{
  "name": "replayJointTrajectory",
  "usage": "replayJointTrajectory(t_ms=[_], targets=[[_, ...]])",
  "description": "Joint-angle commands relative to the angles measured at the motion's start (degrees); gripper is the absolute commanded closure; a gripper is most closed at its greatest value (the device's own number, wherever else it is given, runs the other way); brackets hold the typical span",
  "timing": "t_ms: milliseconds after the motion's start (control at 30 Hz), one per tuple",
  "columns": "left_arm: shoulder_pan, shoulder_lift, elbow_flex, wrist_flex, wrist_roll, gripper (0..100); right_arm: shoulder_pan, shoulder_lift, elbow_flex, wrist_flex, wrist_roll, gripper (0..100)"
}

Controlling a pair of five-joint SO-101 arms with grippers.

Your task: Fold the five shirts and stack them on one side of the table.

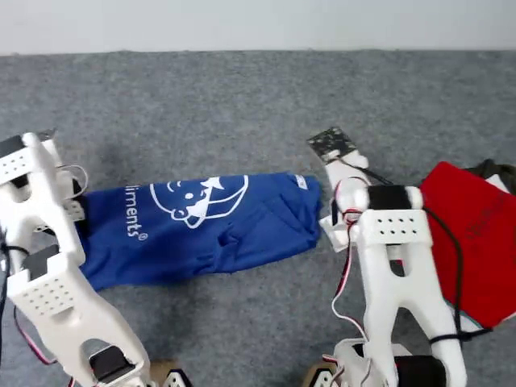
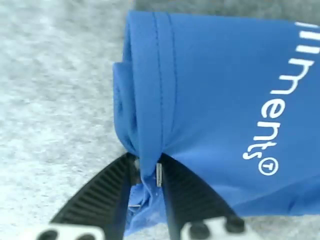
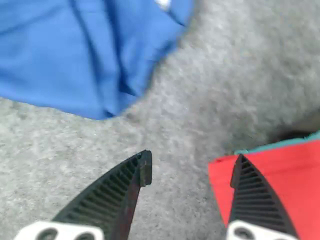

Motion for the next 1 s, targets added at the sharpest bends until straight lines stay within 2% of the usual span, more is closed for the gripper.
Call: replayJointTrajectory(t_ms=[0, 167, 367, 600, 967], targets=[[-0.97, -1.14, -2.51, 1.76, -0.88, 99, 1.01, -2.59, -2.20, -0.57, 0.53, 73.1], [2.37, -1.14, -2.42, 1.76, -0.53, 99, 0.84, -2.59, -2.20, -0.66, 0.53, 73.1], [14.77, -5.98, -2.59, 1.76, 1.85, 99, 2.42, -2.51, -1.93, -0.66, 0.35, 73.1], [30.95, -17.32, -2.42, 1.76, 2.37, 99, 9.45, -2.51, -1.93, -0.66, 0.53, 73.1], [49.41, -18.73, -2.68, 1.23, 4.31, 99, 20.97, -2.51, -1.93, -0.31, 0.53, 73.1]])
